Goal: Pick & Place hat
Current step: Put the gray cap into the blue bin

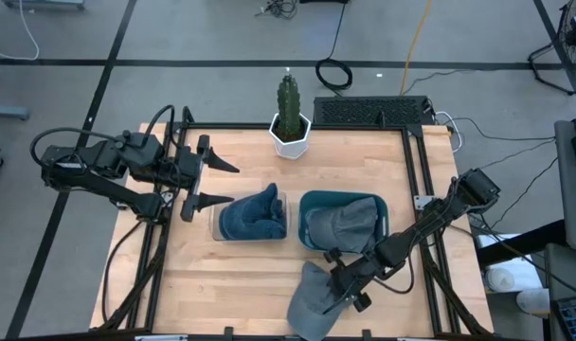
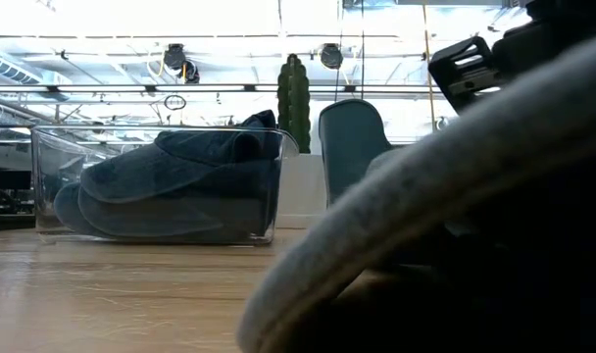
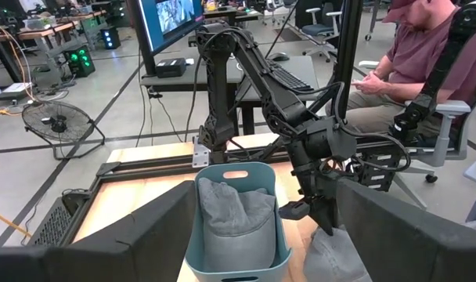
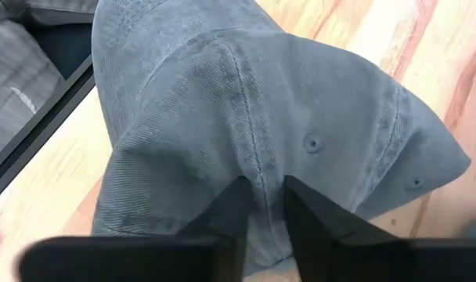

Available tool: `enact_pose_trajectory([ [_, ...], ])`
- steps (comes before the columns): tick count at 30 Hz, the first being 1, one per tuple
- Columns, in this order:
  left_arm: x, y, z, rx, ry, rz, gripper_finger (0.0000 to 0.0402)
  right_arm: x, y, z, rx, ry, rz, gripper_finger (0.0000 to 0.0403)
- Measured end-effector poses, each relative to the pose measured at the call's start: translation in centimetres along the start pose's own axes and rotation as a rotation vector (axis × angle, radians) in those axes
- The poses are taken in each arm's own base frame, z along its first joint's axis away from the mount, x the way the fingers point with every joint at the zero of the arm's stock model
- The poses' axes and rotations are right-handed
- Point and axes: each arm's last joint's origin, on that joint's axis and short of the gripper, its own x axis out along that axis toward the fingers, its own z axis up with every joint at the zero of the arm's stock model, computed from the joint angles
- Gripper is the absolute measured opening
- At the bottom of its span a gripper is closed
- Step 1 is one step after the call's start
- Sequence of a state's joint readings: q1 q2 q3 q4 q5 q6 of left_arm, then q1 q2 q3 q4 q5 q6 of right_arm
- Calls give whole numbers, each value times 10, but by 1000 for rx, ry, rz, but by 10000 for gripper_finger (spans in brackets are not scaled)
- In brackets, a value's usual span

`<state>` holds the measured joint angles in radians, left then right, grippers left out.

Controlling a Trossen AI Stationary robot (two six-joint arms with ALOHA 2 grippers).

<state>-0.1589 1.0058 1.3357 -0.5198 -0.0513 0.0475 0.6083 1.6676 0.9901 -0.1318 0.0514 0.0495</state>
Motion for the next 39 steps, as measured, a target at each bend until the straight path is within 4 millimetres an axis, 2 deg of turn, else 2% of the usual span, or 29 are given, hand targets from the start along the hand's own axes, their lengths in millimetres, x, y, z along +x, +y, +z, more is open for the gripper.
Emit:
enact_pose_trajectory([
  [2,0,0,0,0,0,0,319,0,0,0,-11,0,1,28],
  [4,0,0,0,0,0,0,319,0,0,0,-13,0,2,8],
  [10,0,0,0,0,0,0,319,-1,0,1,-16,-4,1,3],
  [13,0,0,0,0,0,0,319,-9,0,5,2,-31,3,2],
  [21,0,0,0,0,0,0,319,-54,2,24,4,-181,19,1],
  [31,0,0,0,0,0,0,319,-107,12,48,-99,-476,25,0],
  [35,0,0,0,0,0,0,319,-121,15,53,-124,-544,-104,0],
  [39,0,0,0,0,0,0,319,-127,13,52,-62,-541,-354,0],
])
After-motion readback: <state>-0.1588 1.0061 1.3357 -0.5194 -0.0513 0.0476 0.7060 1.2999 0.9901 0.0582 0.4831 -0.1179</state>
